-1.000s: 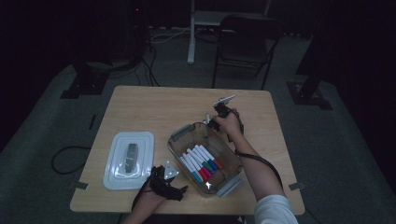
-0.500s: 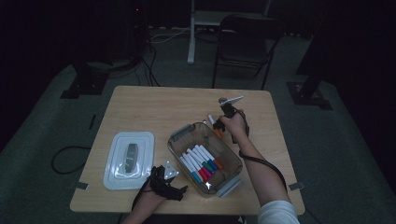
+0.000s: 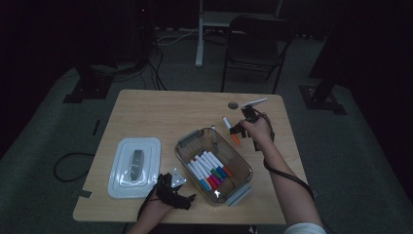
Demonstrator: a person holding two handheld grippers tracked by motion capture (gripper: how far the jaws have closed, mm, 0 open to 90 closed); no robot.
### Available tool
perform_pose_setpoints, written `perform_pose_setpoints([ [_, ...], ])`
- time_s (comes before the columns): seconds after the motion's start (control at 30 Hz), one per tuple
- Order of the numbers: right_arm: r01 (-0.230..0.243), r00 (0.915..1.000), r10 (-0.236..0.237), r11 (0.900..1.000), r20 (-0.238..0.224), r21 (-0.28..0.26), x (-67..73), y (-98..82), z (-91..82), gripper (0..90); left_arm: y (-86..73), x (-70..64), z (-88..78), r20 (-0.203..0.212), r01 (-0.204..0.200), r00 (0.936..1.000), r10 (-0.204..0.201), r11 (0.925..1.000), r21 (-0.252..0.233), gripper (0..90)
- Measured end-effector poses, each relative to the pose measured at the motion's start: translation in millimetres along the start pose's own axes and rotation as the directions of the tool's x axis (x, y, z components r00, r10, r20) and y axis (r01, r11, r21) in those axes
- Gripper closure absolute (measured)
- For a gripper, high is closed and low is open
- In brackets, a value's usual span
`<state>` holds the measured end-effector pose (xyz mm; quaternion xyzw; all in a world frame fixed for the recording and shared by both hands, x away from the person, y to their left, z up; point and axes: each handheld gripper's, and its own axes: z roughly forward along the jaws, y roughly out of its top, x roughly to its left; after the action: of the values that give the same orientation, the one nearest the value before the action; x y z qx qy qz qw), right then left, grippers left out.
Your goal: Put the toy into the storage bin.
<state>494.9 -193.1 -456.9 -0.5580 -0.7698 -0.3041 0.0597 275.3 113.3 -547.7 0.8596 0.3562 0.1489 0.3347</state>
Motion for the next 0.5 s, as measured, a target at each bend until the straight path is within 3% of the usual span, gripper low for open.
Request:
perform_pose_setpoints([
  [0.17, 0.023, 0.9989, -0.024, 0.999, -0.04, -0.038, 7.6, -5.1, -29.0, 76.9, 0.0, 0.0, 0.0, 0.0, 0.0, 1.0, 0.0, 1.0, 0.0, 0.4],
  [0.33, 0.042, 0.997, -0.045, 0.998, -0.063, -0.05, 14.8, -9.6, -42.4, 76.9, 0.0, -0.1, 0.0, 0.002, 0.002, 1.0, -0.002, 1.0, 0.0, 0.4],
  [0.4, 0.074, 0.9916, -0.081, 0.995, -0.101, -0.066, 27.0, -17.7, -57.8, 76.9, 0.0, -0.1, 0.0, 0.002, 0.002, 1.0, -0.002, 1.0, 0.0, 0.4],
  [0.5, 0.092, 0.9856, -0.101, 0.993, -0.136, -0.072, 37.1, -23.6, -67.0, 76.9, 0.0, -0.1, 0.0, 0.002, 0.002, 1.0, -0.002, 1.0, 0.0, 0.4],
])
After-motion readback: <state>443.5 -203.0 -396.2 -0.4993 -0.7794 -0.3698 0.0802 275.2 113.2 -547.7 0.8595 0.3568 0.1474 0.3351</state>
